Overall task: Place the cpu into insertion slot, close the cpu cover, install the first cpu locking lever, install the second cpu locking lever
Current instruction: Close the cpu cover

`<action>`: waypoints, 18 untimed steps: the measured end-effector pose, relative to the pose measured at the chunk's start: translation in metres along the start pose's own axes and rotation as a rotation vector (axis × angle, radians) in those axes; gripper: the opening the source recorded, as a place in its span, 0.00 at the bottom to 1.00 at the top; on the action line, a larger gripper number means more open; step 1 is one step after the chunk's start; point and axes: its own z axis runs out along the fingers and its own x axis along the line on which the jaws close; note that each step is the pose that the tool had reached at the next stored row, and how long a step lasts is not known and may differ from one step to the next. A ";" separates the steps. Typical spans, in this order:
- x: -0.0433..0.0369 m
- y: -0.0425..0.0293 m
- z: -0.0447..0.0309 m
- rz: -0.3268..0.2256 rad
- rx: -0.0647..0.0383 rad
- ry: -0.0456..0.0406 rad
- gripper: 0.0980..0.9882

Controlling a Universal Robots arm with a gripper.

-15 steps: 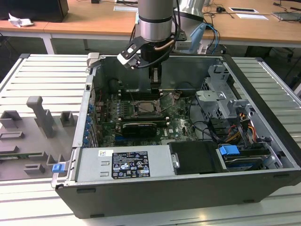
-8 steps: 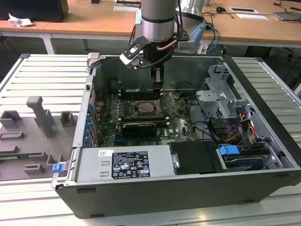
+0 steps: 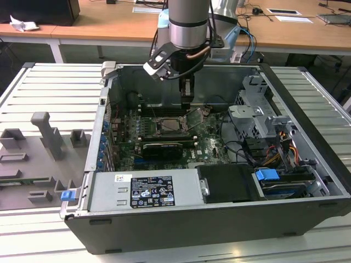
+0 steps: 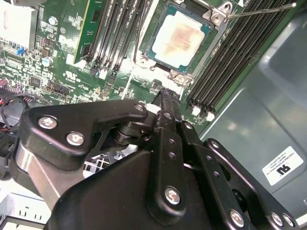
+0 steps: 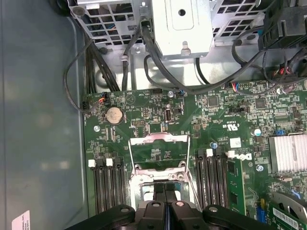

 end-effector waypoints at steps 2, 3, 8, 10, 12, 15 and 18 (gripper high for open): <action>0.0001 0.0009 0.0001 0.000 0.000 0.0000 0.01; 0.0001 0.0014 0.0001 0.000 0.000 0.0000 0.01; 0.0005 0.0062 0.0005 0.000 0.000 0.0000 0.01; 0.0007 0.0079 0.0007 0.000 0.000 -0.0001 0.01; 0.0008 0.0093 0.0008 0.000 0.000 0.0000 0.01; 0.0011 0.0129 0.0011 0.000 0.000 0.0000 0.01; 0.0013 0.0156 0.0013 0.000 0.000 -0.0001 0.01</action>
